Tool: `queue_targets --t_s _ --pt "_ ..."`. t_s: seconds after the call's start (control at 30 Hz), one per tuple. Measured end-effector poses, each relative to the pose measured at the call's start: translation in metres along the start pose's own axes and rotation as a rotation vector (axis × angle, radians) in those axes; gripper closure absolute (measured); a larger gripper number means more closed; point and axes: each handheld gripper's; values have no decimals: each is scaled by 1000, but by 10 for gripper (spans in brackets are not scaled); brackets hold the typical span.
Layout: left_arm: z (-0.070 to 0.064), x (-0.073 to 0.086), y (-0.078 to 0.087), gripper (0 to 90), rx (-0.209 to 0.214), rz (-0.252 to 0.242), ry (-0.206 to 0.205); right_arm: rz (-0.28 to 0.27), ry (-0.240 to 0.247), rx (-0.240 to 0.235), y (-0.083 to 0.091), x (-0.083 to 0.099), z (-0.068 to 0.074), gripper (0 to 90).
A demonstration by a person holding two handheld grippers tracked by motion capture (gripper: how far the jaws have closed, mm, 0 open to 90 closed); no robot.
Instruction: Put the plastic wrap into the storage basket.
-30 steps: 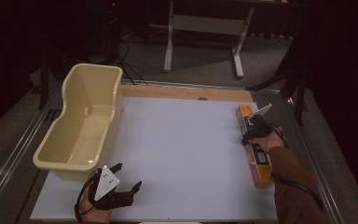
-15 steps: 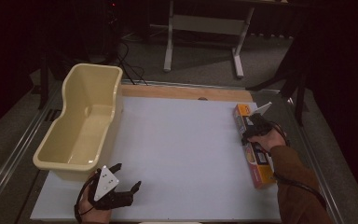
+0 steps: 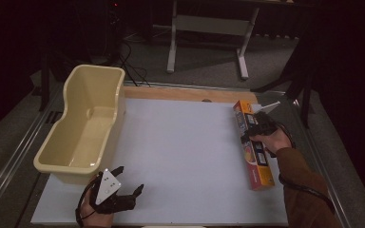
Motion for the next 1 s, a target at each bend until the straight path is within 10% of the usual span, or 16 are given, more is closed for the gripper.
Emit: queue_targets --t_s 1.0 --pt "0 0 0 145 2 -2 0 -122 -22 -430 22 -14 64 400"
Point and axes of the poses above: each handheld gripper's, and its own axes: y roughly backward along the jaws, x roughly out of its underside, z roughly to its left, and after that the axes turned 1 degree about x, right-handed
